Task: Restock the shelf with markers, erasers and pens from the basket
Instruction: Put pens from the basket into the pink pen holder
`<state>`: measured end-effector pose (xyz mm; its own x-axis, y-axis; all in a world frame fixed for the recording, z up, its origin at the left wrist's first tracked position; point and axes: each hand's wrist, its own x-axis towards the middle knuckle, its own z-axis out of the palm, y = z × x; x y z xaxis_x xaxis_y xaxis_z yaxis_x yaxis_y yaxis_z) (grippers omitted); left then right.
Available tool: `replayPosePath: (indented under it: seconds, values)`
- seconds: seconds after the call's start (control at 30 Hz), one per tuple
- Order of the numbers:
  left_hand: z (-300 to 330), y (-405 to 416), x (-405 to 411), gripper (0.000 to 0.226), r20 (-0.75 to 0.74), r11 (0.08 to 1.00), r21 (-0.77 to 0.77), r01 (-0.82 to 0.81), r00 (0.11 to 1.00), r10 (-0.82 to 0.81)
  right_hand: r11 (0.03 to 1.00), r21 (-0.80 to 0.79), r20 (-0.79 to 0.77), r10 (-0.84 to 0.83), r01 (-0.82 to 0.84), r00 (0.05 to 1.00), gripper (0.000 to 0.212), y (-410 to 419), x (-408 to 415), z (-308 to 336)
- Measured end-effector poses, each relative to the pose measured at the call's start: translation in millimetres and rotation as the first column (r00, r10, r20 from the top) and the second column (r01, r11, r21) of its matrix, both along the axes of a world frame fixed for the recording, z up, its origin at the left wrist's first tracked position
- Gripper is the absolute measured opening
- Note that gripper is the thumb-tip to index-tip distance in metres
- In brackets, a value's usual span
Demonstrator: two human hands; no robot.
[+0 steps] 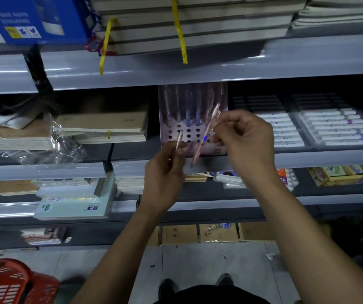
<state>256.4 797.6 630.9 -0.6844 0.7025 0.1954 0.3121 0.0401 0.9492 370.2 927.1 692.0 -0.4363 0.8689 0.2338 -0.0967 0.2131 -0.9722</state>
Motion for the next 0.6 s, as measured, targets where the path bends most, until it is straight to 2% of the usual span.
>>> replayPosePath:
  seconds: [0.13, 0.23, 0.3, 0.4, 0.6]
  values:
    - [-3.9, 0.0, -0.9, 0.021, -0.199, 0.997, -0.074, -0.027, 0.98, 0.012, 0.982, 0.08, -0.052, -0.167, 0.17, 0.985, 0.006, 15.6, 0.5, 9.2]
    - [-4.5, -0.8, -2.0, 0.027, -0.295, 0.993, -0.111, -0.04, 0.956, 0.005, 0.951, 0.121, -0.041, -0.283, 0.286, 0.958, 0.005, 26.4, -2.1, 14.9]
    - [-5.6, -0.9, -3.2, 0.032, -0.311, 0.99, -0.133, -0.044, 0.95, 0.0, 0.925, 0.158, -0.02, -0.348, 0.347, 0.937, 0.002, 32.7, -5.0, 16.6]
    - [-5.7, -1.3, -3.9, 0.035, -0.309, 0.988, -0.149, -0.047, 0.951, -0.001, 0.876, 0.256, 0.05, -0.434, 0.409, 0.899, 0.013, 39.8, -10.3, 16.7]
    - [-5.4, -1.3, -5.4, 0.036, -0.288, 0.989, -0.142, -0.045, 0.958, 0.002, 0.829, 0.387, 0.128, -0.483, 0.405, 0.866, 0.019, 45.2, -17.4, 12.7]
